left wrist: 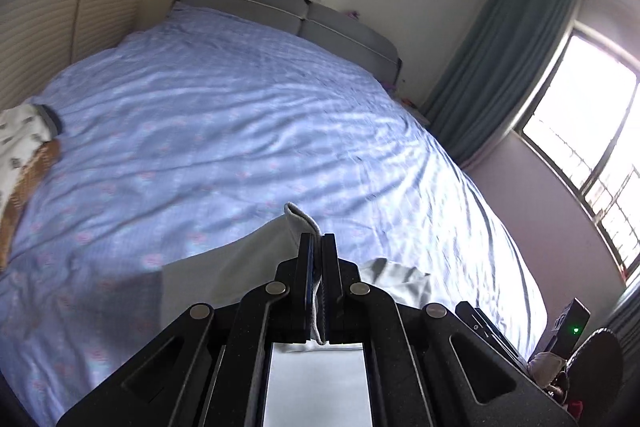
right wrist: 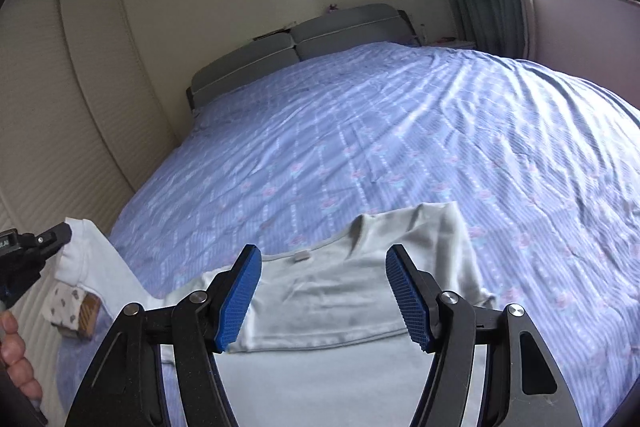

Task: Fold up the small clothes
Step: 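Lift the sleeve with the left gripper and fold it over the shirt body, then open the left gripper and release the sleeve, smoothing the folded side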

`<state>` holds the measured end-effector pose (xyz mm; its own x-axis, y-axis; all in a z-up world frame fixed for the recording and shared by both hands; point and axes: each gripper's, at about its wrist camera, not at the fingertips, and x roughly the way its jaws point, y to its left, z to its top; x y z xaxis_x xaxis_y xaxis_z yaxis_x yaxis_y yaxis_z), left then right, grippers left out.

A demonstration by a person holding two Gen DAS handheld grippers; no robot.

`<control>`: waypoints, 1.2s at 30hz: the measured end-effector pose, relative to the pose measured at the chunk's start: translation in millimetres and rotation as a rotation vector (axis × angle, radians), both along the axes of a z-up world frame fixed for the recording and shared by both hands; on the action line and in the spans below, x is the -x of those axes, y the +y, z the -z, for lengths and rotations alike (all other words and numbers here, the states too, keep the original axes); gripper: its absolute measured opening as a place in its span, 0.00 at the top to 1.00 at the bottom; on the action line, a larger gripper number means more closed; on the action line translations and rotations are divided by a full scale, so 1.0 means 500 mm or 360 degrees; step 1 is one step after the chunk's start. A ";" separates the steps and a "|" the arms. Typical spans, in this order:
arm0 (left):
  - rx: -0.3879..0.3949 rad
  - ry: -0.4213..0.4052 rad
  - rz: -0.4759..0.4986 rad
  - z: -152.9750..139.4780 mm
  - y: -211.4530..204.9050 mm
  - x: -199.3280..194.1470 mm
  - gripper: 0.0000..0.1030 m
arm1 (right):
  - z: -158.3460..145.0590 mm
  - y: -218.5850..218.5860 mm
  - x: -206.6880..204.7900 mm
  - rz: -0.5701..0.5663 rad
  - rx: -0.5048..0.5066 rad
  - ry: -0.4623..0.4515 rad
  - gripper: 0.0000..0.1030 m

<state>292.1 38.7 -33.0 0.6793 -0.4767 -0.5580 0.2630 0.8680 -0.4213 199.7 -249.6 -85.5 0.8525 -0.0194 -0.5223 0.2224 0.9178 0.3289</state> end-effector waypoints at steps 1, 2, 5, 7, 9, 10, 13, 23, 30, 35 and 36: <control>-0.0015 0.0008 0.0034 0.002 -0.036 -0.004 0.95 | 0.006 -0.024 0.003 0.0033 -0.0019 0.0005 0.37; -0.0032 0.0015 0.0061 0.006 -0.060 -0.009 0.95 | 0.014 -0.049 0.006 0.0061 -0.0041 0.0014 0.37; -0.0066 0.0043 0.0154 0.018 -0.152 -0.021 0.95 | 0.034 -0.109 0.012 0.0121 -0.0085 0.0042 0.37; -0.0104 0.0052 0.0216 0.025 -0.209 -0.021 0.95 | 0.048 -0.144 0.021 0.0157 -0.0106 0.0054 0.37; -0.0161 0.0053 0.0264 0.034 -0.265 -0.020 0.95 | 0.063 -0.175 0.033 0.0190 -0.0136 0.0061 0.37; -0.0182 0.0054 0.0286 0.035 -0.293 -0.016 0.95 | 0.071 -0.193 0.040 0.0204 -0.0160 0.0063 0.37; -0.0237 0.0090 0.0360 0.065 -0.372 -0.018 0.95 | 0.089 -0.237 0.051 0.0253 -0.0223 0.0081 0.37; -0.0364 0.0258 0.0522 0.181 -0.543 -0.025 0.95 | 0.140 -0.343 0.088 0.0389 -0.0296 0.0131 0.37; -0.0533 0.0281 0.0556 0.238 -0.577 -0.016 0.92 | 0.171 -0.362 0.087 0.0365 -0.0328 0.0180 0.37; -0.0607 0.0195 0.0467 0.222 -0.530 0.007 0.52 | 0.172 -0.341 0.068 0.0298 -0.0267 0.0198 0.37; -0.0620 0.0175 0.0444 0.220 -0.512 0.013 0.49 | 0.172 -0.334 0.065 0.0281 -0.0250 0.0204 0.37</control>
